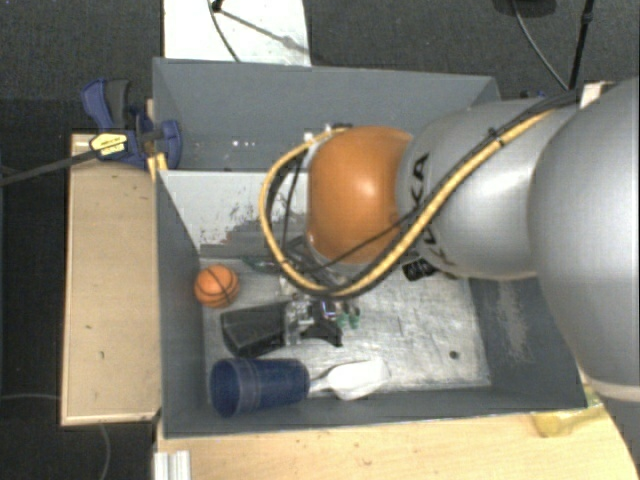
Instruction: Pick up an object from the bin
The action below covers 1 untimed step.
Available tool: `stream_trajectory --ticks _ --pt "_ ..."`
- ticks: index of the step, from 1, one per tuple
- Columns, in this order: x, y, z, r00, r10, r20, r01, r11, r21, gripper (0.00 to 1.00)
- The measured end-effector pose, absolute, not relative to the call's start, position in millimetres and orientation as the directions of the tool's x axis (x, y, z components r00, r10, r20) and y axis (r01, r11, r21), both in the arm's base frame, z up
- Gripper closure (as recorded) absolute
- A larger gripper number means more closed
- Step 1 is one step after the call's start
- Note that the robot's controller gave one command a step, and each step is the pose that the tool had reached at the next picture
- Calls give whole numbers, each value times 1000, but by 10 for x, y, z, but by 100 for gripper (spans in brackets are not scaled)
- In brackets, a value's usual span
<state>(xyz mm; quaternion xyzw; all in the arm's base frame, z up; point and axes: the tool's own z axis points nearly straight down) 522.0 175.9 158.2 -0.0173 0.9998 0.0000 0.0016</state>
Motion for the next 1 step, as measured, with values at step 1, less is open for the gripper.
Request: stream_trajectory --ticks 1 --pt "5203 1762 2035 -999 -42 8 -42 999 -3 100"
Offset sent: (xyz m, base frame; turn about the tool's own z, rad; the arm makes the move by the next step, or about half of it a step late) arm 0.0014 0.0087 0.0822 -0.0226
